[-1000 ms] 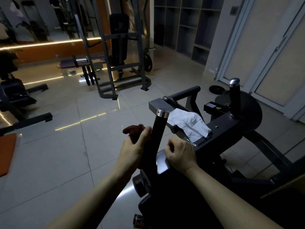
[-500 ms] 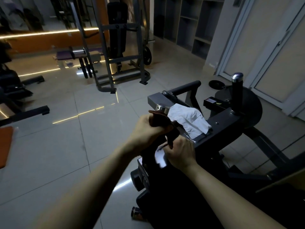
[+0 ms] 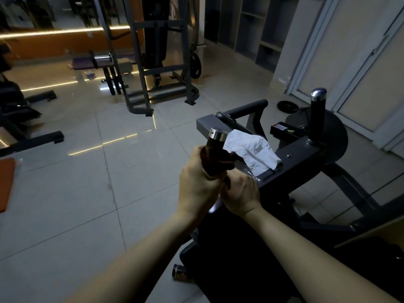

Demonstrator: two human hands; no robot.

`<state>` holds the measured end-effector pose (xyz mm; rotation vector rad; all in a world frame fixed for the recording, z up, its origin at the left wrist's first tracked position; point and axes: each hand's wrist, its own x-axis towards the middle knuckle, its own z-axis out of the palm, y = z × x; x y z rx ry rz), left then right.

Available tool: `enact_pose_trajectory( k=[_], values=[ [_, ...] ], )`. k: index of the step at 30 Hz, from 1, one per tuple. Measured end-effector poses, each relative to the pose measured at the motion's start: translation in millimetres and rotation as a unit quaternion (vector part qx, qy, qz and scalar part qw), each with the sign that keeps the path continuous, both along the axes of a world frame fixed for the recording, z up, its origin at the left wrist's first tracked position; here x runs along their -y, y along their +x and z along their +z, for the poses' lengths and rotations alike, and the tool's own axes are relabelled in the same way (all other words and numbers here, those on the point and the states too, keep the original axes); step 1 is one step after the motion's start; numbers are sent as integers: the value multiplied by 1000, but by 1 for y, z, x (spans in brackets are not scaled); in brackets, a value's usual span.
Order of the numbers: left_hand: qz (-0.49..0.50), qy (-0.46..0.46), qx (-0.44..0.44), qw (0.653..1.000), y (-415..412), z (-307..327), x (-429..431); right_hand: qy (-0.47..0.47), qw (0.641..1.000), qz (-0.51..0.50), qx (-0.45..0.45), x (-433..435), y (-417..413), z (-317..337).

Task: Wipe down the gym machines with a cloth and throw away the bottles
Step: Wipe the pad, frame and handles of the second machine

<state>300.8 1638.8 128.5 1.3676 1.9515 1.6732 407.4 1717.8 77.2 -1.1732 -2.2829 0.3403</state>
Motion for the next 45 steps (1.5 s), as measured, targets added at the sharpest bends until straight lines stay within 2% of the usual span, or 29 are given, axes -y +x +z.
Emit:
enact_pose_trajectory(
  k=[2,7,8,11,13,15,17,20,22,24,27,28,29,31,33,34,36,45],
  values=[
    [-14,-17,-12,1000,-4,-7,12,7,1000,13,2,-2,2,-4],
    [-25,-167,-72,983,-25,-36,53,6,1000,-7,-1,-2,1,-3],
    [-25,-161,-64,985,-27,-36,55,2,1000,-7,0,-1,0,-2],
    [-28,-89,73,993,-10,-22,42,-5,1000,2,6,-3,2,-4],
    [0,-36,130,991,5,-12,26,-1,1000,13,7,-5,3,-5],
    [25,10,145,989,10,-3,12,-4,1000,23,8,-6,3,-5],
    [14,32,125,992,9,3,3,-4,1000,22,7,-7,3,-7],
    [-13,8,84,996,3,7,1,-1,1000,15,1,-7,2,-8],
    [-86,-42,122,988,-9,13,0,-17,1000,3,0,-5,1,-5],
    [-217,-123,185,951,-29,20,-2,-16,1000,-2,-1,-3,1,-3],
    [-370,-214,350,833,-56,23,-4,-3,1000,4,3,-3,2,-4],
    [-383,-224,375,814,-59,21,-5,-1,1000,5,8,-3,2,-5],
    [-377,-221,383,814,-56,20,-3,0,1000,9,11,-4,2,-6],
    [-306,-159,332,878,-41,11,3,-2,1000,11,12,-7,2,-7],
    [-176,-72,207,960,-21,-5,11,6,1000,15,6,-8,2,-8],
    [-109,-53,152,981,-13,-14,13,14,1000,20,0,-8,2,-9],
    [-24,-41,87,995,-4,-27,21,16,999,34,-5,-8,4,-10],
    [24,-72,-103,992,4,-80,73,12,1000,1,-3,-8,-1,-14]
  ],
)
